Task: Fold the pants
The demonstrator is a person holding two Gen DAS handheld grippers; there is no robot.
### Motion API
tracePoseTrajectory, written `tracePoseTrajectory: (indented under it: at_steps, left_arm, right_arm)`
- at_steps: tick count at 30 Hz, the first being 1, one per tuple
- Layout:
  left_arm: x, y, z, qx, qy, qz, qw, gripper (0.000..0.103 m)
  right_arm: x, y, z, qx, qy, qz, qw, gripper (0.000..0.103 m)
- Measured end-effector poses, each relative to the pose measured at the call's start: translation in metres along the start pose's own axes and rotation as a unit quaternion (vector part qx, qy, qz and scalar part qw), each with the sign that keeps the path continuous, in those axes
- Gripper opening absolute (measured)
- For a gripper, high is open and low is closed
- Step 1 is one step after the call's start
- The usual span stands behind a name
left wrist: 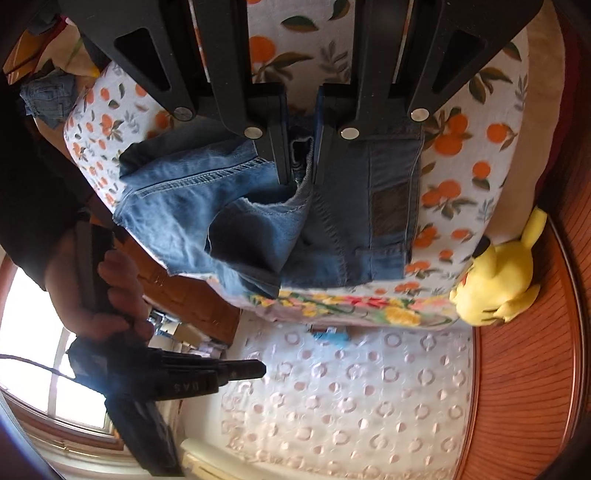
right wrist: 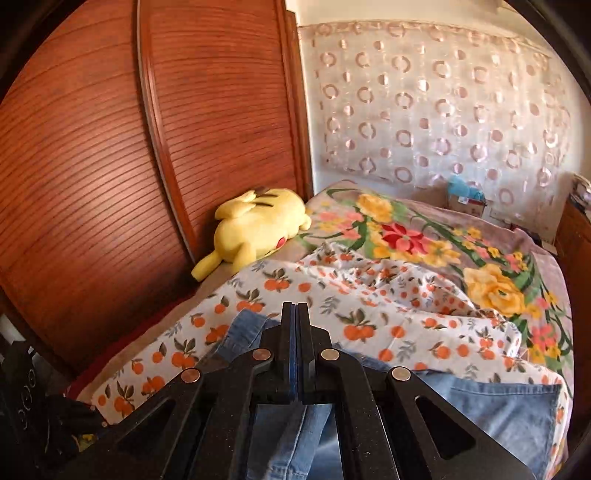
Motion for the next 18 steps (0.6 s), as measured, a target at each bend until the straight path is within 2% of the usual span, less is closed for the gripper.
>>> tracePoseTrajectory:
  at_steps: [5, 7, 8, 10, 15, 17, 18]
  left_arm:
    - [-0.004, 0.0, 0.006, 0.011, -0.005, 0.006, 0.9999, 0.023]
    - [-0.003, -0.003, 0.008, 0.02, -0.009, 0.004, 0.9997, 0.036]
    - [-0.002, -0.005, 0.009, 0.024, -0.009, 0.001, 0.9997, 0.038]
    - [0.002, -0.012, 0.008, 0.03, -0.007, -0.009, 0.9995, 0.052]
    - [0.016, -0.019, 0.0, 0.021, 0.002, -0.029, 0.9994, 0.053]
    - [0.021, -0.012, -0.008, 0.015, 0.011, -0.024, 0.9995, 0.053]
    - [0.024, -0.006, -0.014, 0.012, 0.02, -0.018, 0.9996, 0.053]
  right_arm:
    - [-0.013, 0.008, -0.026, -0.022, 0.006, 0.019, 1.0, 0.0]
    - [-0.022, -0.004, -0.038, -0.026, 0.015, 0.022, 0.999, 0.0]
    - [-0.028, -0.007, -0.042, -0.03, 0.018, 0.025, 0.999, 0.0]
    - [-0.038, -0.017, -0.045, -0.043, 0.017, 0.029, 0.999, 0.0]
    - [-0.076, -0.04, -0.049, -0.057, 0.028, 0.04, 0.997, 0.006]
    - [-0.091, -0.047, -0.048, -0.062, 0.033, 0.049, 0.996, 0.019]
    - [-0.099, -0.051, -0.046, -0.068, 0.034, 0.054, 0.996, 0.022]
Point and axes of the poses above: each gripper's, at about its wrist camera, not at the fingertips, and y roughly the way its jaws point, z to its left, x to its top, the point moved 1 cm from there along y, roughly the way its jaws point, and after that the axes turned 5 degrees about y, right-handed, at the moved point
